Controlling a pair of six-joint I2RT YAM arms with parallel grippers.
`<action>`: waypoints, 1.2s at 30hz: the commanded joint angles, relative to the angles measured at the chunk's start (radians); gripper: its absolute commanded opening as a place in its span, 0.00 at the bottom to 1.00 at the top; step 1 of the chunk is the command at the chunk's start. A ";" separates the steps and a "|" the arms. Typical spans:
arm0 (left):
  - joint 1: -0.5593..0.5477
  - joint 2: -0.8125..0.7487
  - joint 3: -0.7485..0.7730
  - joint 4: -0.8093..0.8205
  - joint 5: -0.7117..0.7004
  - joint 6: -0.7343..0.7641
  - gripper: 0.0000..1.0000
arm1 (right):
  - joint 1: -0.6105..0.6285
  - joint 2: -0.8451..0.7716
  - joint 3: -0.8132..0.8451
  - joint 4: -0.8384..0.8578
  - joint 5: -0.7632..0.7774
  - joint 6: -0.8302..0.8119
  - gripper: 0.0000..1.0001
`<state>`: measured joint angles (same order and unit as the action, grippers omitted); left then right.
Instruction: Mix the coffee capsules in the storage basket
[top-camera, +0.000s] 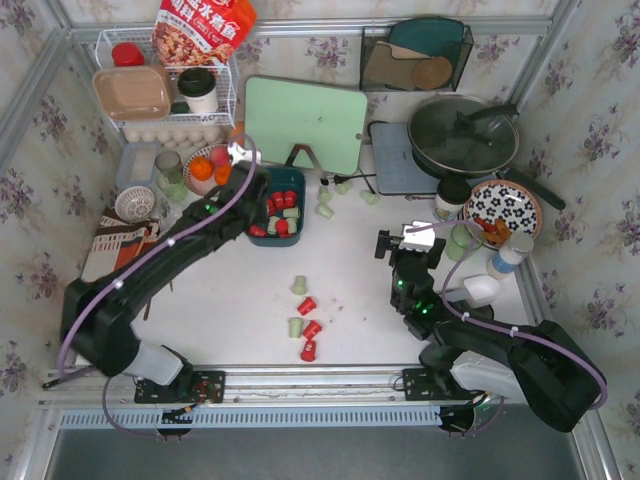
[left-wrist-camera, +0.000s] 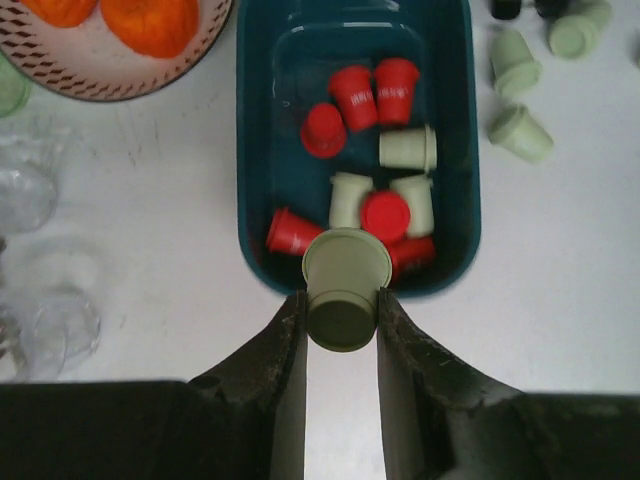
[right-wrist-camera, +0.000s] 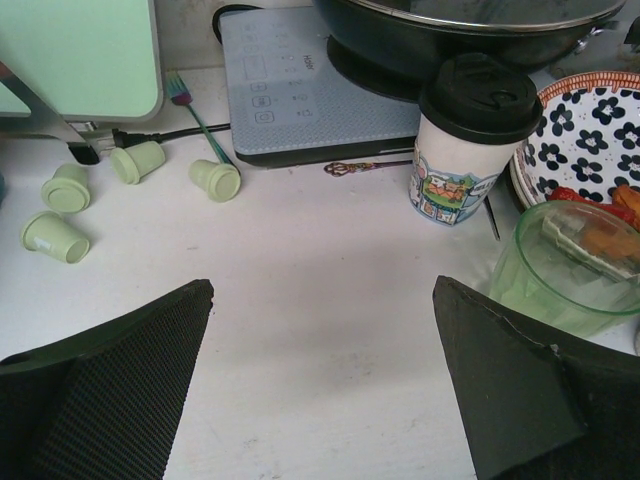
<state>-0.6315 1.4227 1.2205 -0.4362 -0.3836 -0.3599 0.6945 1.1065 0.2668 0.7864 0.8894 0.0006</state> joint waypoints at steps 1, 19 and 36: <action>0.096 0.182 0.106 0.070 0.112 0.000 0.08 | 0.001 0.008 0.012 0.030 0.011 -0.002 1.00; 0.183 0.558 0.322 -0.031 0.027 -0.067 0.26 | 0.000 0.045 0.044 -0.013 0.004 0.002 1.00; 0.179 0.017 0.010 0.128 0.123 -0.021 0.66 | 0.000 0.039 0.066 -0.072 0.001 0.039 1.00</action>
<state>-0.4519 1.5715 1.2922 -0.3542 -0.2615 -0.3954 0.6945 1.1473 0.3241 0.7124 0.8860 0.0235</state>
